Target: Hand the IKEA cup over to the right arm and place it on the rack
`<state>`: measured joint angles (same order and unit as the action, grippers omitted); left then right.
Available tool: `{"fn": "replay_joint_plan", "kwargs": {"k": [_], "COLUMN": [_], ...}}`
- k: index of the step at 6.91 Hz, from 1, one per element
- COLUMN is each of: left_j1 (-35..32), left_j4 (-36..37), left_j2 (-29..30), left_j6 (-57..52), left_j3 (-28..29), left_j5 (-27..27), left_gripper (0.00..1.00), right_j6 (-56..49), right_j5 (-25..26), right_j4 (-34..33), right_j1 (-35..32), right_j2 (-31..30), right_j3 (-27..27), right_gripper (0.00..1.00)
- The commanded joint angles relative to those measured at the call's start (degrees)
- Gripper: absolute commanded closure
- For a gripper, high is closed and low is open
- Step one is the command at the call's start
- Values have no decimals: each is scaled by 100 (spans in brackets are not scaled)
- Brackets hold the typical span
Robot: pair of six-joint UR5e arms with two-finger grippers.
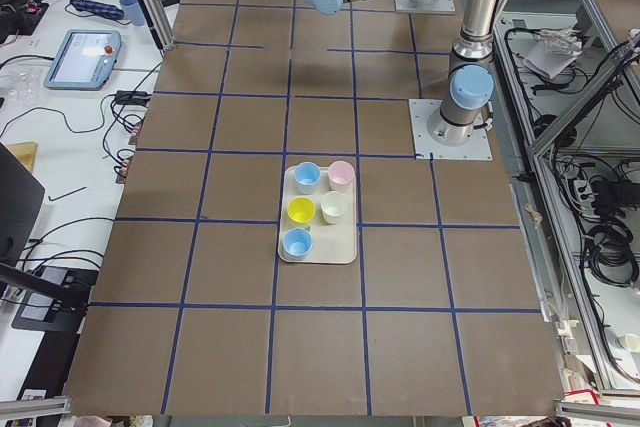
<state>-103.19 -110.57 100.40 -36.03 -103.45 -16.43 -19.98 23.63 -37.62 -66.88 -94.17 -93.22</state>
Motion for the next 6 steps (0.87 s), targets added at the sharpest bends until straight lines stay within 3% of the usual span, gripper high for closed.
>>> {"fn": "replay_joint_plan", "kwargs": {"k": [1,3,4,5,6], "left_j1": [1,1,1,1,-8], "left_j4": [0,0,-8,-8,-17], "left_j2": [-3,-3,-3,-11,-11], "left_j6": [9,9,9,9,9], "left_j3": [0,0,0,0,0], "left_j5": [-9,0,0,8,9], "left_gripper": [100,100,100,100,100], "right_j6": [20,2,-6,2,11], "right_j5": [-113,-78,-43,-52,-17], "right_j4": [-132,-149,-184,-323,-333], "right_j1": [8,8,8,8,8], "right_j2": [-5,-14,-14,-5,-5], "right_j3": [-3,-12,-3,-12,-12], "right_gripper": [0,0,5,29,42]}}
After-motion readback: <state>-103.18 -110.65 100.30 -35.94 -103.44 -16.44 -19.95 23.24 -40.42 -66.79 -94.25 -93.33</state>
